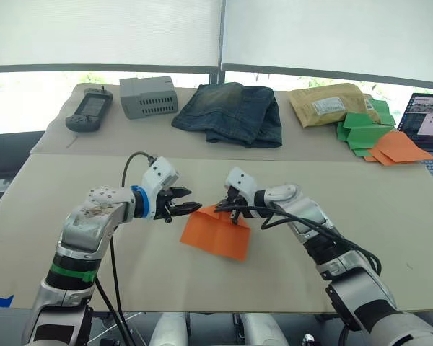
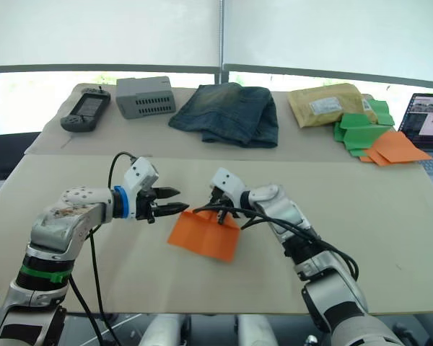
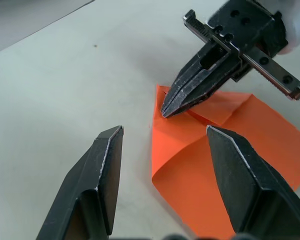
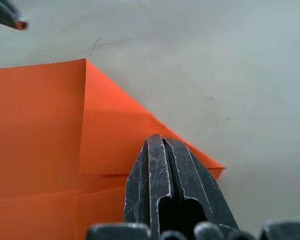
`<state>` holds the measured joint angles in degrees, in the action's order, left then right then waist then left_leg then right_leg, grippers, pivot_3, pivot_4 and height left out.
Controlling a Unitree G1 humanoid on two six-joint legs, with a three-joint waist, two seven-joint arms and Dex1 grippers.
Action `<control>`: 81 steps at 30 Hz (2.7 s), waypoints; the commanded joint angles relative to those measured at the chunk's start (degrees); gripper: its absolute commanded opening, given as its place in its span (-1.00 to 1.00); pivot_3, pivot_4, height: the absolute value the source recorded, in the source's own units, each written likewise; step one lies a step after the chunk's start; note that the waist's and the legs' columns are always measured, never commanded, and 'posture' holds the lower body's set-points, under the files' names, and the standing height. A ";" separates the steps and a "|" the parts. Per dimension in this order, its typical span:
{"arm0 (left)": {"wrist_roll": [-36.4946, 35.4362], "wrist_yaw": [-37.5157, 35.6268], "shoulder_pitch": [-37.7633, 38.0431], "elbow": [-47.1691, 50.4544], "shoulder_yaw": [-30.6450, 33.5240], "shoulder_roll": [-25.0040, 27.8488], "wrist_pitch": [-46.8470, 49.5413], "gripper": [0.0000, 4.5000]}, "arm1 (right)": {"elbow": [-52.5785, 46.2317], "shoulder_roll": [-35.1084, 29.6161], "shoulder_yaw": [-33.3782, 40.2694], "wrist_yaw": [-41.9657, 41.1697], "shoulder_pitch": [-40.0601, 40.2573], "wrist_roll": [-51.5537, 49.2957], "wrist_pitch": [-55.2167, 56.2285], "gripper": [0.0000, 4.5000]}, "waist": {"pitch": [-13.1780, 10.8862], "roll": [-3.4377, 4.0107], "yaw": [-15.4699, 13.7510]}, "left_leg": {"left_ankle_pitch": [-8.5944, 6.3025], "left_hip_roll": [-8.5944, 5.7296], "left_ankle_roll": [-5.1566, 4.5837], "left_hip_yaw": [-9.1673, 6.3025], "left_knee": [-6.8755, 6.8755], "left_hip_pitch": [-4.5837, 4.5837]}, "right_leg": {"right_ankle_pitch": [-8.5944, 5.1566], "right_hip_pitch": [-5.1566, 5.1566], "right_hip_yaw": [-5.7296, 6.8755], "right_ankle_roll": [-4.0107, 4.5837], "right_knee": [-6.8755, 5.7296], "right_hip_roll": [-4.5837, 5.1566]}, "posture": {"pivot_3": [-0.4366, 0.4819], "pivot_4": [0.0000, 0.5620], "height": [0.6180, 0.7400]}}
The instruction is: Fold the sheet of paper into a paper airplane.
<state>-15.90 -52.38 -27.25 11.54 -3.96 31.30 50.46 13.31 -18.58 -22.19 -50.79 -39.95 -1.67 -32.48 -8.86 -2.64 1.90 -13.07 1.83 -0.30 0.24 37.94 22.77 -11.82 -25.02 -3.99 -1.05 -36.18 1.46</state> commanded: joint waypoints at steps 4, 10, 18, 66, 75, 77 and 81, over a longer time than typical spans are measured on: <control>-0.14 1.46 -2.37 -4.18 -3.24 -2.53 -4.68 -0.42 | -2.07 0.14 -1.03 2.30 3.33 1.71 -0.69 -1.00 | 0.01 0.00 0.15 | 0.00 -0.01 0.00 0.01 0.00 0.00 | 0.01 0.00 -0.01 0.01 0.00 0.00 | -0.05 -0.47 0.81; 0.96 2.10 -1.31 -8.09 -6.60 -3.55 -8.03 -0.98 | -5.78 -0.03 -0.40 4.49 4.87 1.57 -1.96 -1.00 | 0.01 0.00 0.25 | 0.00 -0.02 0.00 0.01 0.00 0.02 | 0.01 0.00 -0.02 0.01 0.01 0.01 | -0.05 -0.47 0.81; 4.52 7.93 0.93 -10.21 -8.28 -5.32 -10.31 -0.98 | -8.14 0.07 -0.22 5.76 5.69 1.43 -2.52 -1.00 | 0.02 0.02 0.34 | 0.00 -0.02 0.00 0.00 0.00 0.03 | 0.01 -0.01 -0.02 0.01 0.01 0.01 | -0.05 -0.47 0.81; 0.42 11.17 3.72 -7.38 -5.19 -8.64 -7.98 -0.98 | -0.14 0.69 0.92 10.38 6.47 4.37 12.10 -1.00 | 0.08 0.08 0.65 | 0.00 -0.02 0.00 0.03 0.00 -0.23 | -0.01 0.23 -0.05 -0.01 0.05 0.03 | -0.05 -0.47 0.81; -1.11 11.07 2.55 -6.63 -3.34 -7.70 -6.70 -0.98 | 4.35 2.83 0.97 12.03 5.23 5.26 11.36 -1.00 | 0.08 0.08 0.87 | -0.01 0.04 0.01 0.02 -0.01 -0.65 | -0.04 0.64 -0.05 0.00 0.06 -0.04 | -0.05 -0.47 0.81; -1.01 11.08 2.94 -6.59 -3.34 -7.59 -6.79 -0.98 | 4.73 3.24 1.02 12.50 5.07 5.34 10.82 -1.00 | 0.08 0.09 0.86 | -0.01 0.04 0.01 0.02 -0.01 -0.65 | -0.04 0.64 -0.04 0.00 0.06 -0.04 | -0.05 -0.47 0.81; -0.78 11.36 4.32 -6.44 -3.65 -7.73 -7.13 -0.98 | 5.20 3.74 0.59 12.14 5.15 5.36 11.43 -1.00 | 0.08 0.09 0.95 | -0.01 0.06 0.01 0.02 -0.02 -0.68 | -0.05 0.65 -0.05 0.01 0.05 -0.04 | -0.05 -0.47 0.81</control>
<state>-16.06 -41.12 -23.15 3.55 -8.06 23.34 43.98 16.44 -14.94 -20.96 -38.75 -35.13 2.13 -19.49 -8.78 -2.55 2.85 -13.08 1.89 -0.29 0.26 37.92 22.10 -11.86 -24.37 -4.05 -1.04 -36.12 1.42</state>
